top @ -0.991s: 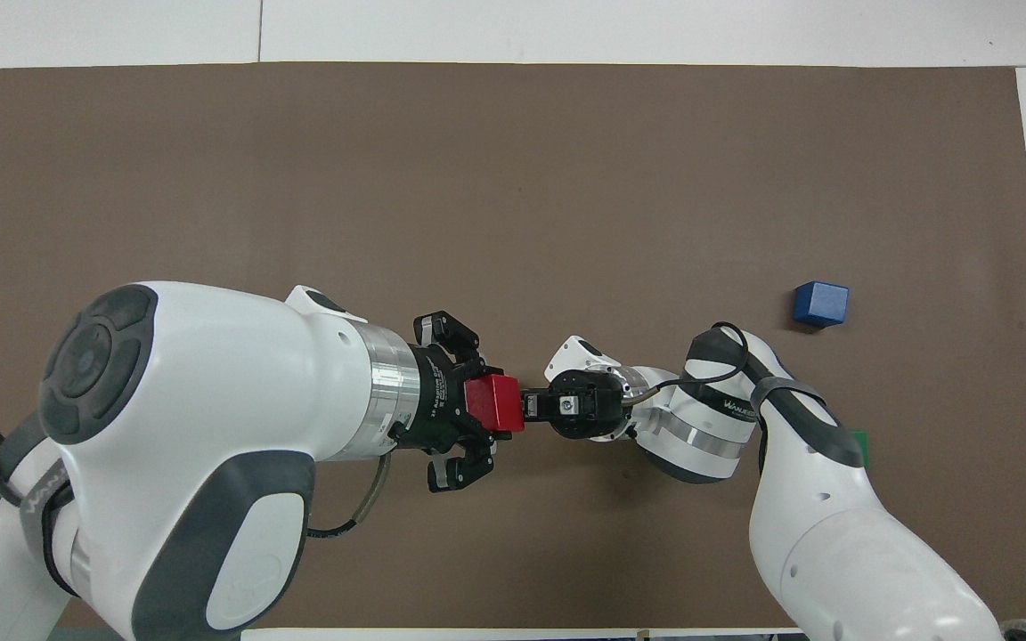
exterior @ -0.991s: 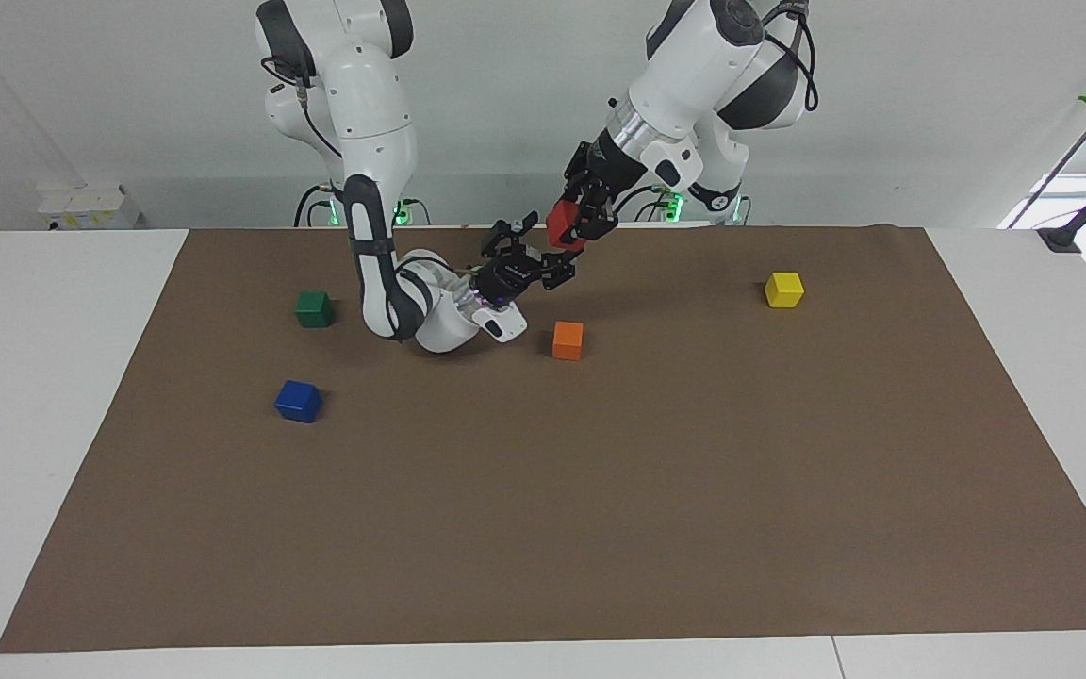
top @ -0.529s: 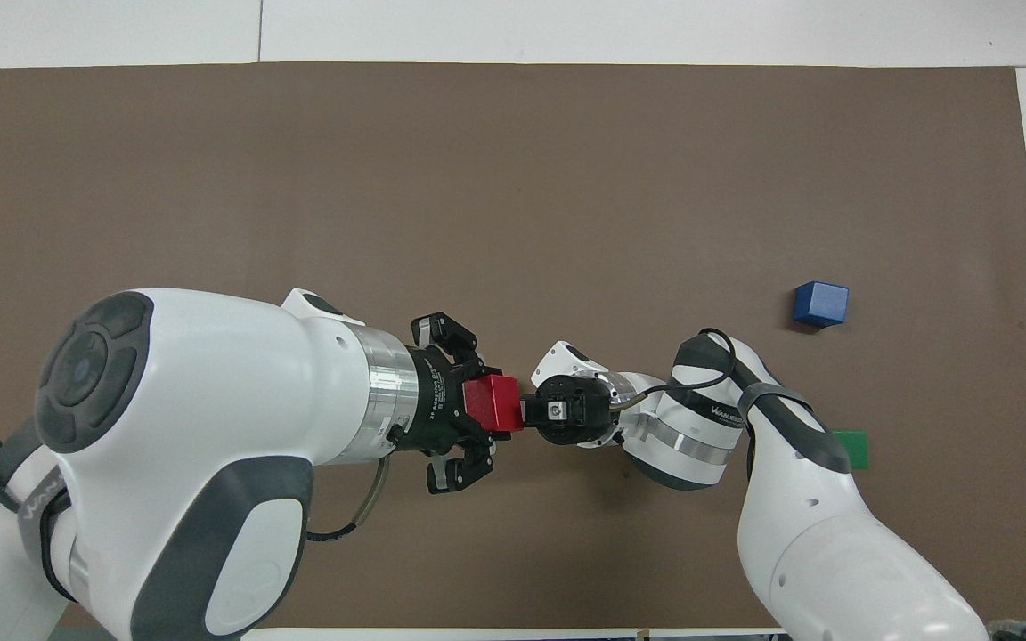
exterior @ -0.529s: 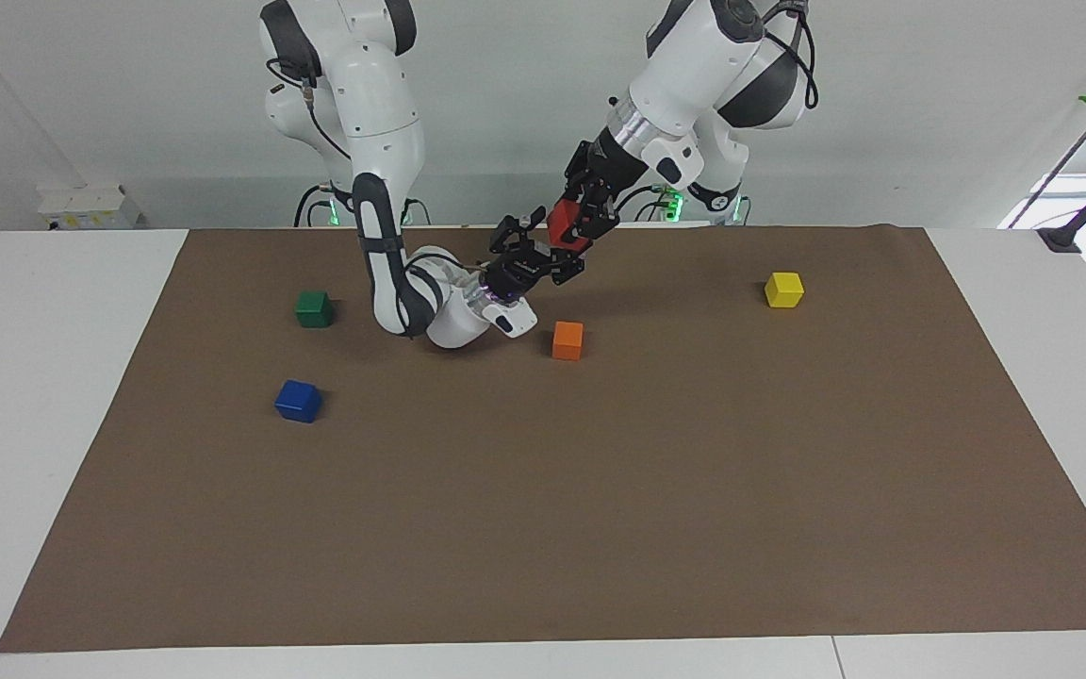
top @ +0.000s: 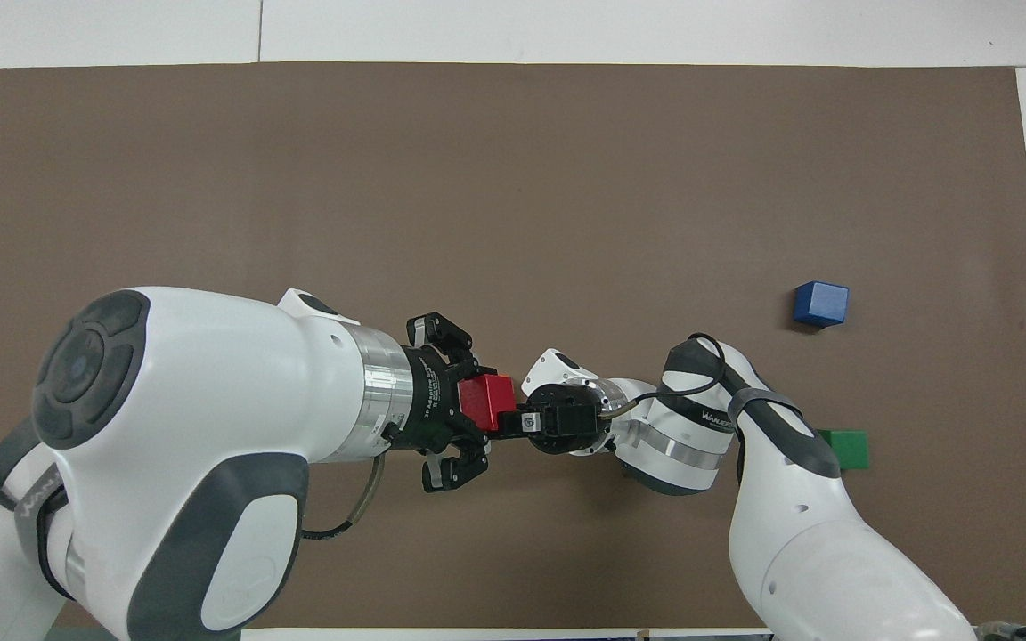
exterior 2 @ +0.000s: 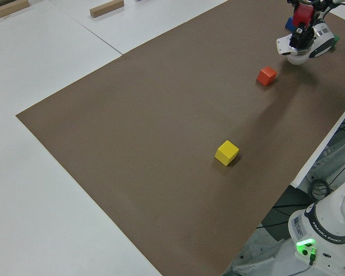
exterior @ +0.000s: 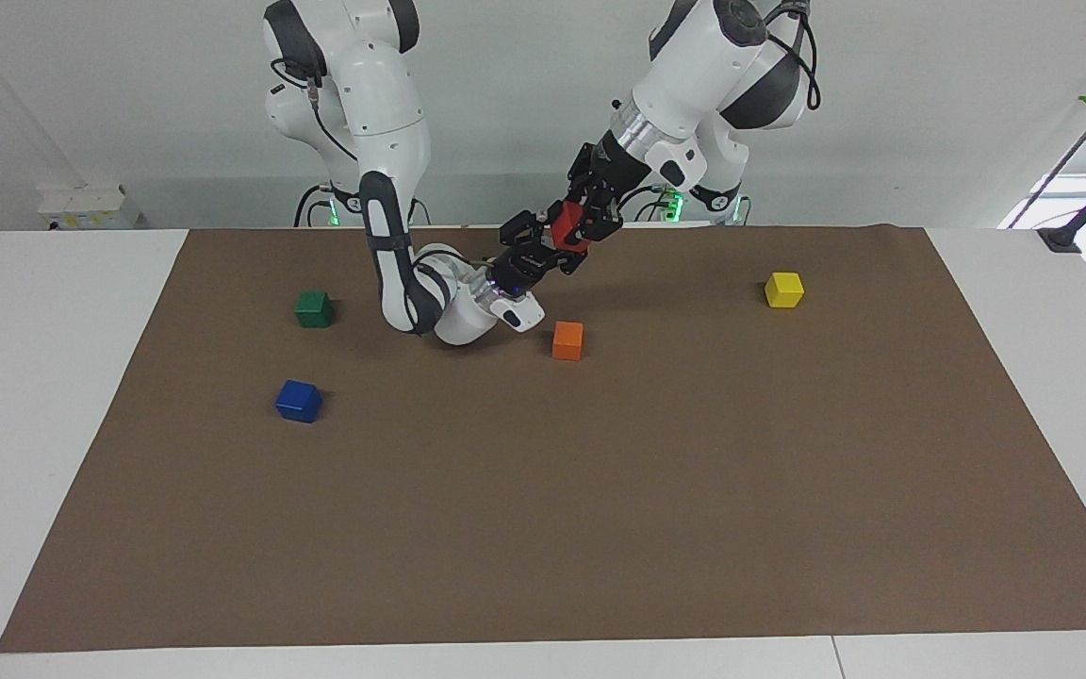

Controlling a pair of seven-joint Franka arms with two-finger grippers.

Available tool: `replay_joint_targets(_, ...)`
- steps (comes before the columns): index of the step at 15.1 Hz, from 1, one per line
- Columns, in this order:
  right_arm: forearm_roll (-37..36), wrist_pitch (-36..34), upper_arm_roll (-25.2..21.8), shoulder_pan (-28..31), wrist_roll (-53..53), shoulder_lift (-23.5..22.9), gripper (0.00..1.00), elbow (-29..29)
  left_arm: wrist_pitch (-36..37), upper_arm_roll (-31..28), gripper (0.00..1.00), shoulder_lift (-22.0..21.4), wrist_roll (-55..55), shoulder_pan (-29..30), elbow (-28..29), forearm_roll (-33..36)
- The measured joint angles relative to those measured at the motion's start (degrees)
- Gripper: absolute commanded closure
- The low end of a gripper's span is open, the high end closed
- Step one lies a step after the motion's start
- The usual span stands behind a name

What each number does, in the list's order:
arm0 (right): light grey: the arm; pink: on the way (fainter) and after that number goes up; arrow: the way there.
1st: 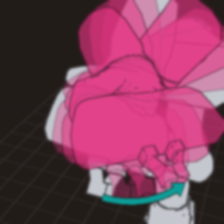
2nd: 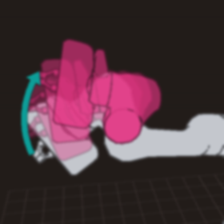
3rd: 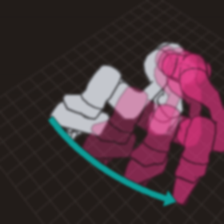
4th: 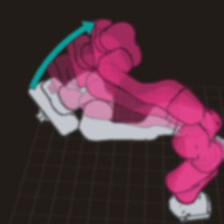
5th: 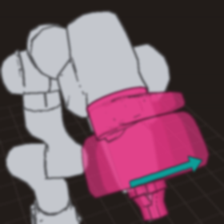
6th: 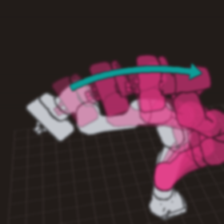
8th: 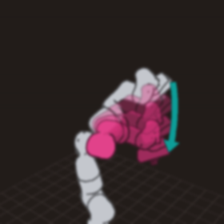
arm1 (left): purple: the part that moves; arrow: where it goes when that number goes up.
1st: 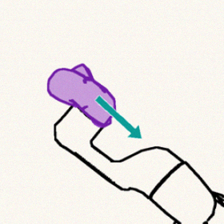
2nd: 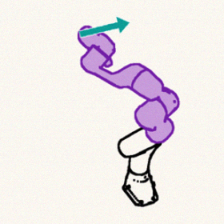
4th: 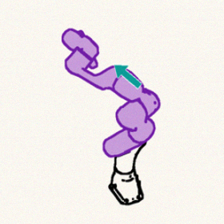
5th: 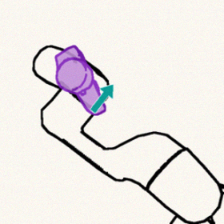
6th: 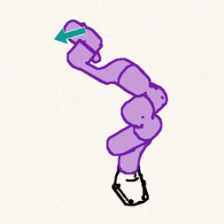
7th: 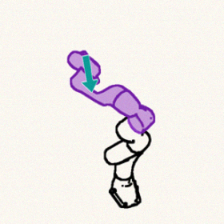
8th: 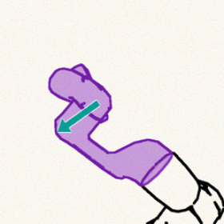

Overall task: Transfer red block to right arm and stack on blue block
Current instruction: 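Close the right gripper on the red block held by the left gripper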

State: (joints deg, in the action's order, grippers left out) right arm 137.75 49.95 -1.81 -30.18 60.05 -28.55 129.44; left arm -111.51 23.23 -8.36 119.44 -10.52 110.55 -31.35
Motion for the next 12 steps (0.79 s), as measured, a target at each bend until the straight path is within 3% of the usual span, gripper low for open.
replay_joint_targets(6,0.0,0.7,0.0,0.0,-1.9,0.5,1.0,0.0,-0.1,-0.2,0.99,-0.2,0.0,0.0,-0.1,-0.1)
replay_joint_targets(7,0.0,0.8,0.0,0.0,-1.9,0.6,1.0,0.0,-0.1,-0.2,0.84,-0.3,-0.1,0.0,-0.1,-0.1)
replay_joint_targets(8,0.0,0.8,0.0,0.0,-1.9,0.7,1.0,0.0,-0.2,-0.3,0.15,-0.3,-0.1,0.0,-0.1,-0.1)
replay_joint_targets(9,0.0,0.9,-0.1,0.1,-1.9,0.8,1.0,0.0,-0.3,-0.3,0.0,-0.4,-0.1,0.0,-0.1,-0.1)
replay_joint_targets(12,0.0,3.0,-0.1,0.4,-1.9,1.6,1.0,-0.4,-0.3,0.1,0.0,-0.4,0.1,0.0,0.0,-0.1)
